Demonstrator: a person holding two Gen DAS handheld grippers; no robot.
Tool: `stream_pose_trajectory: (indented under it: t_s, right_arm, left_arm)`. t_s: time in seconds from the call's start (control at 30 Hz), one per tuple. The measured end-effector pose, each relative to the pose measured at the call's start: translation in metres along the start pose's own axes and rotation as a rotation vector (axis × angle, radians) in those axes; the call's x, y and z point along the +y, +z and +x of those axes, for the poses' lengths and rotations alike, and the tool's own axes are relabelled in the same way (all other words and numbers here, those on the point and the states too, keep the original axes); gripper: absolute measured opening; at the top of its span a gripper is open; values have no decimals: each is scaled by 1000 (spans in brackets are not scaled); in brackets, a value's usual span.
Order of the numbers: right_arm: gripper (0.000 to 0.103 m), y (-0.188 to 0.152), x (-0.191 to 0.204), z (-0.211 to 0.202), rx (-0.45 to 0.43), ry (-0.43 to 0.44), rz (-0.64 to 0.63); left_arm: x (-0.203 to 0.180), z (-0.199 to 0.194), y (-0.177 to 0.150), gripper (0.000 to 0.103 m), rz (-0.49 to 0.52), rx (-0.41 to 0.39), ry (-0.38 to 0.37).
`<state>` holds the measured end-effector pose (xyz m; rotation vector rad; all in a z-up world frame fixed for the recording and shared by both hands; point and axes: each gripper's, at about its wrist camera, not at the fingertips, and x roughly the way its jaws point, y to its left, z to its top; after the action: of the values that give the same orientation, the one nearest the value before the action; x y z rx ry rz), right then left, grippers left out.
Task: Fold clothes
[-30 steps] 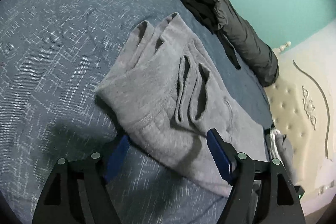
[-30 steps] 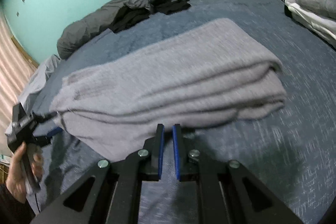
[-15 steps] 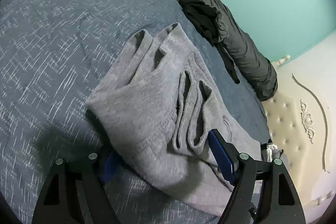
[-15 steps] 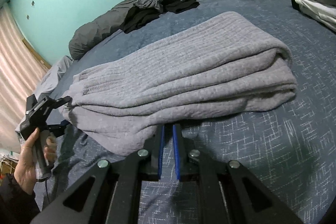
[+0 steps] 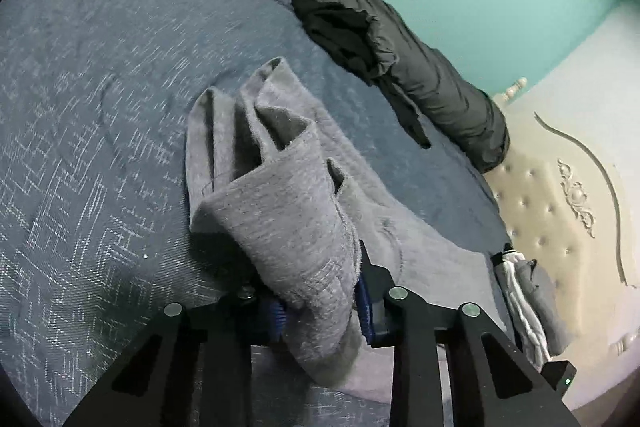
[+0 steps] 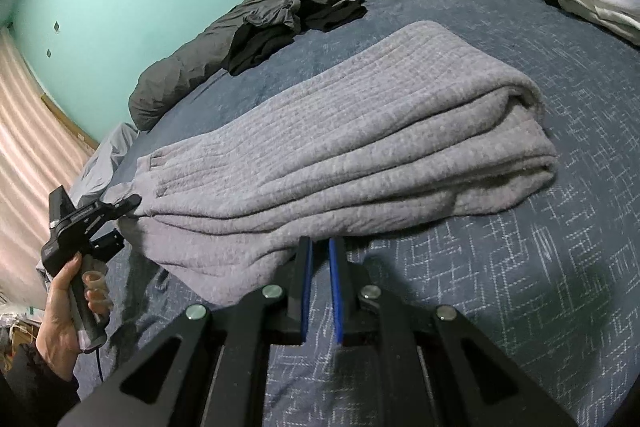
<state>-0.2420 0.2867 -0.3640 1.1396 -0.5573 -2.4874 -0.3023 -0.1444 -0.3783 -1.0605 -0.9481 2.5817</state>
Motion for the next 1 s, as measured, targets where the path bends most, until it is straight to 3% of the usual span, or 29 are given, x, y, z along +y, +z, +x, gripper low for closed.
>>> stream_pose_trajectory:
  t_s: [0.23,0.57,0.77,1.0]
  right_arm:
    - [8,9,-15,-16,-51,8,36]
    - [8,14,-59,-47,-110,6,125]
    - [8,19,-94,-71,-148,-2,192]
    - [8,24,-114,-81,-161,-7,235]
  left_arm:
    - [-46,-12,8,25,81,-16,-15]
    - [-197,13,9,24,288,21,-63]
    - [-281,87,-40,23,437,146,-76]
    - [-323,165,-125,23,598,286,9]
